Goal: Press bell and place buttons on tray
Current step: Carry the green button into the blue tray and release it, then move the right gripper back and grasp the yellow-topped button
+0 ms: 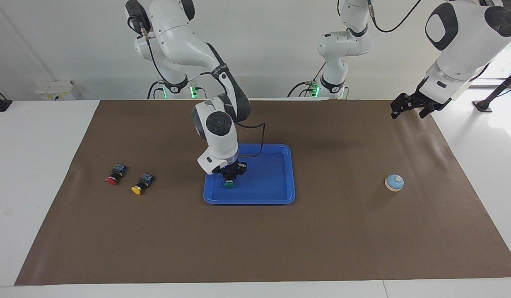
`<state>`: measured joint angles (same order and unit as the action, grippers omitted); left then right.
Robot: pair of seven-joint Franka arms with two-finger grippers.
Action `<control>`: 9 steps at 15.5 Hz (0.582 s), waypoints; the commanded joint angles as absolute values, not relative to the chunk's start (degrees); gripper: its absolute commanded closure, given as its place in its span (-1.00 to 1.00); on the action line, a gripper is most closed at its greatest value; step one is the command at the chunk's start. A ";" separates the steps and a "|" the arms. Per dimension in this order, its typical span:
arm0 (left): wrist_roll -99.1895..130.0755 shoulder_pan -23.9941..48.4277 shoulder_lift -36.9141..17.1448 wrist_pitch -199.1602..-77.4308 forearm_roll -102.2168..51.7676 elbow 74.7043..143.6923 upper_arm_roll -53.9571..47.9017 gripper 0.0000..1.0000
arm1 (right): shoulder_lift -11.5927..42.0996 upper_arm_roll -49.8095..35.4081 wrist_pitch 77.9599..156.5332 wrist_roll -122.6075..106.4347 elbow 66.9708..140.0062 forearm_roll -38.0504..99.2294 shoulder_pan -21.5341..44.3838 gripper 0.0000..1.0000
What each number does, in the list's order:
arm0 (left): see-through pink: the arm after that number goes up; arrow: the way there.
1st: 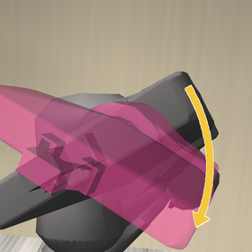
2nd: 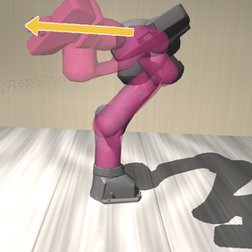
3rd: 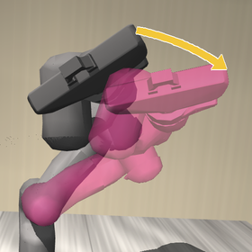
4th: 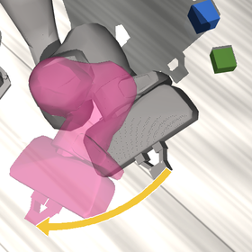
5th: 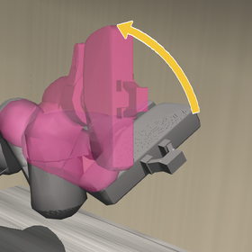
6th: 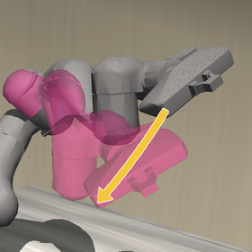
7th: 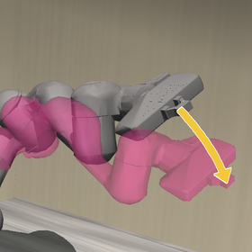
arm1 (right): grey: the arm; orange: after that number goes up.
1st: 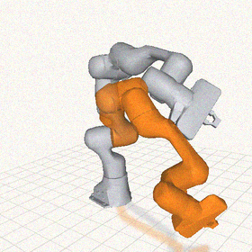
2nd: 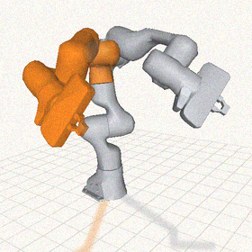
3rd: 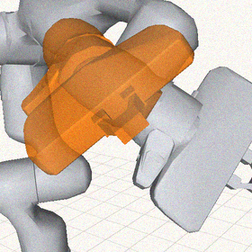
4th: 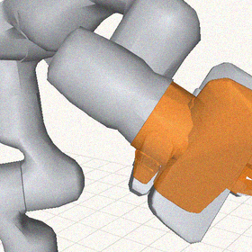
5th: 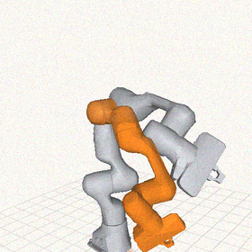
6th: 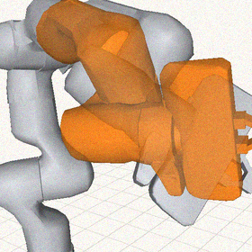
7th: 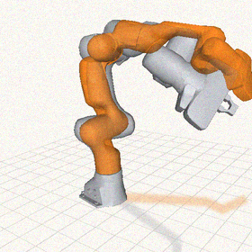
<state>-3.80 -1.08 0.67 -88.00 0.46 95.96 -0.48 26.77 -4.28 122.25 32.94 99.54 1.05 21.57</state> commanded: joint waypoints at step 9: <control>-3.25 -1.05 1.23 -87.10 0.00 95.80 -0.35 -1.00 | 15.13 -3.96 109.43 37.97 97.29 1.50 14.53 -1.00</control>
